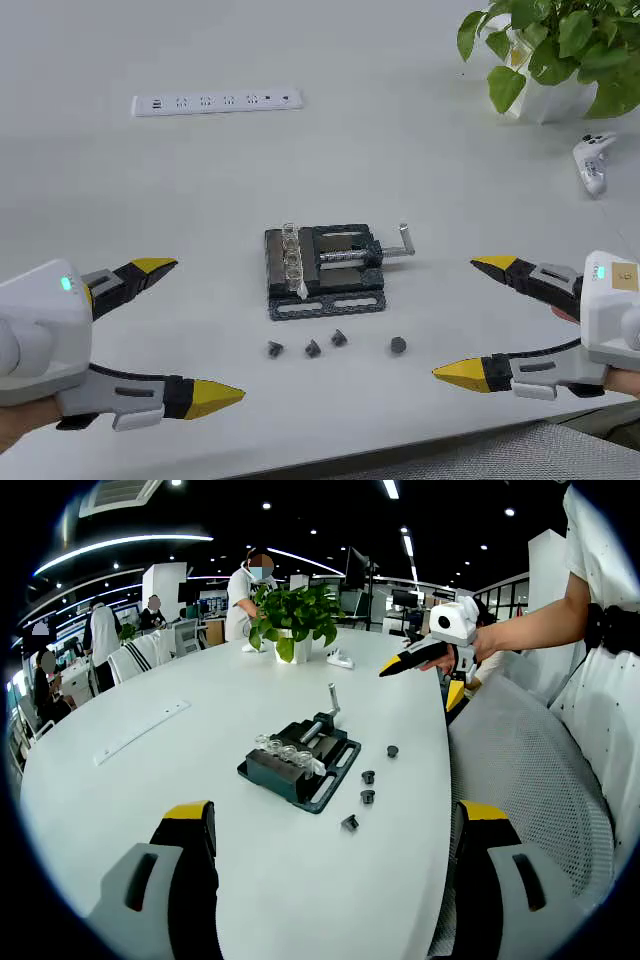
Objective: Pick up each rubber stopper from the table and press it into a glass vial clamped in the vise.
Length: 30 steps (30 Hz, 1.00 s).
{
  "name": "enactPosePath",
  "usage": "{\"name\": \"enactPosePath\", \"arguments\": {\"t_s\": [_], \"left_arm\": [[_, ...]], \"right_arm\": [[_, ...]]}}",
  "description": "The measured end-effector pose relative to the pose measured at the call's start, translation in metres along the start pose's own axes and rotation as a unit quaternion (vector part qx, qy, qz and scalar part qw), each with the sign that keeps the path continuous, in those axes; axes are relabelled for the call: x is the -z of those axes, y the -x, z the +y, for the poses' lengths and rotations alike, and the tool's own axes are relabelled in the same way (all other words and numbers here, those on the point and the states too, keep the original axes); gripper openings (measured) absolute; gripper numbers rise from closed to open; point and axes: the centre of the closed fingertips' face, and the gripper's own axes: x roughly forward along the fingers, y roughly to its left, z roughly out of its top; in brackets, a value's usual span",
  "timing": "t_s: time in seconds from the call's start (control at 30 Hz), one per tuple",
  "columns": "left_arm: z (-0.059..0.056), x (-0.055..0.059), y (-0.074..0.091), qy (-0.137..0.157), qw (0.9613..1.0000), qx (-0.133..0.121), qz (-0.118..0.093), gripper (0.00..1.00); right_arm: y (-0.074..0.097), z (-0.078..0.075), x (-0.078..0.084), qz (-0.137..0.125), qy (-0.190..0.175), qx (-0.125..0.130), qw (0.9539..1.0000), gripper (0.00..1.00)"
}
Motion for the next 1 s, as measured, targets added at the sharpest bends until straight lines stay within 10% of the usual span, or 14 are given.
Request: {"name": "enactPosePath", "arguments": {"t_s": [1.0], "left_arm": [[-0.0031,0.0029,-0.0021,0.004,1.0,0.002,-0.003,0.99]], "right_arm": [[-0.0043,0.0039,0.0007,0.008,0.001,-0.01,0.9999,0.87]]}}
